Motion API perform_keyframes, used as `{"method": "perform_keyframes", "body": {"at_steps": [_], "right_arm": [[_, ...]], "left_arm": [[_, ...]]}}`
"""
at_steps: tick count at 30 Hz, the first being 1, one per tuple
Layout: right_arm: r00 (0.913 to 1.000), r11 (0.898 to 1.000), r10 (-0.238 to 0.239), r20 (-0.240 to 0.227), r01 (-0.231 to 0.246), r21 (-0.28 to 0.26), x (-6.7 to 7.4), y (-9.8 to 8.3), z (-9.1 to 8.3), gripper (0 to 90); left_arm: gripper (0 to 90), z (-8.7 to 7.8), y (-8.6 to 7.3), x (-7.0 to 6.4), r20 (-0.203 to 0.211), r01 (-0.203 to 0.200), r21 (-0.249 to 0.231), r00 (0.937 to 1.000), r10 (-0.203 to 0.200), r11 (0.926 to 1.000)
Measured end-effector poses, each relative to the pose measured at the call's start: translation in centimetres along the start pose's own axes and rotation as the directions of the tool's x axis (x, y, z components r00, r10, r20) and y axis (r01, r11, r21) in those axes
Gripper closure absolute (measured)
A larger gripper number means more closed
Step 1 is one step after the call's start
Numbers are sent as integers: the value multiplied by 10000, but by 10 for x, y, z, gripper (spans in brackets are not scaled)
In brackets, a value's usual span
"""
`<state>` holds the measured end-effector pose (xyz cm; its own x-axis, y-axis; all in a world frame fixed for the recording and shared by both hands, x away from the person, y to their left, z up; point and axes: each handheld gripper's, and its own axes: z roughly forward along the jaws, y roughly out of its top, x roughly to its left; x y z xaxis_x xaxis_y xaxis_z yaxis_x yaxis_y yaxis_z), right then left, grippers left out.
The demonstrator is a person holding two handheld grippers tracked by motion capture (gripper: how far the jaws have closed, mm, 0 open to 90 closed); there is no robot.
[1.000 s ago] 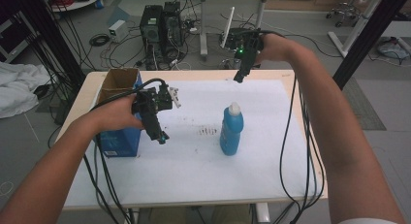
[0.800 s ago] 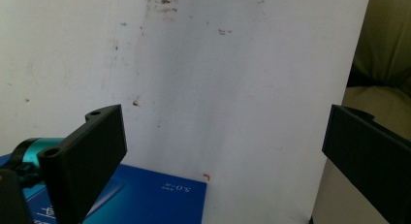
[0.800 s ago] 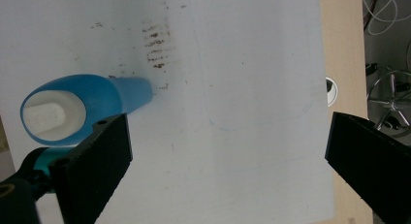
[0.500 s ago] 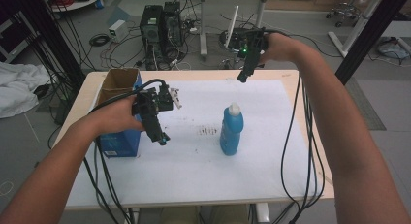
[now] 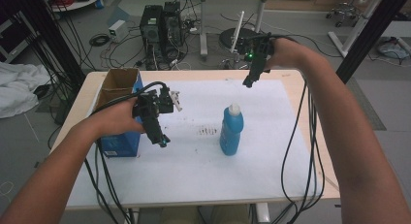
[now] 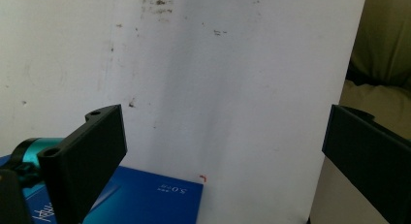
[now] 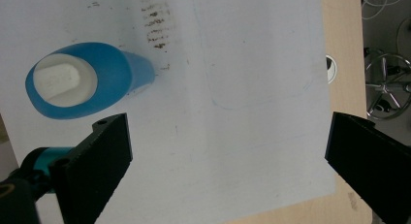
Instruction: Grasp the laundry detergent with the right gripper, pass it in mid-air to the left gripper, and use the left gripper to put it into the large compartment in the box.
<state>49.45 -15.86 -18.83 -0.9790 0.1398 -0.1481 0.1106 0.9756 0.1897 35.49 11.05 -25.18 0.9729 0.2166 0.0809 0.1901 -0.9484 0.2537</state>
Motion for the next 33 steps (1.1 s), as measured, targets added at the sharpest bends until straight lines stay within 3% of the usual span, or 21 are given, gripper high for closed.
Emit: {"method": "perform_keyframes", "body": {"at_steps": [16,19,28,33], "right_arm": [[9972,9974,714,232,-714,-17,5,-32,-5,18],[9974,9978,667,253,-667,-11,5,-38,-1,18],[9925,9924,1209,181,-1204,-239,7,-59,18,19],[9831,9816,1826,96,-1818,-589,7,-72,26,19]], "left_arm": [[20,2,0,-1,-77,-118,-35,9999,118,9999],[20,2,-2,0,-86,-15,-63,10000,15,10000],[21,6,-1,0,-89,47,-10,9999,-47,10000],[21,9,1,-2,-24,31,-5,10000,-31,10000]]}}
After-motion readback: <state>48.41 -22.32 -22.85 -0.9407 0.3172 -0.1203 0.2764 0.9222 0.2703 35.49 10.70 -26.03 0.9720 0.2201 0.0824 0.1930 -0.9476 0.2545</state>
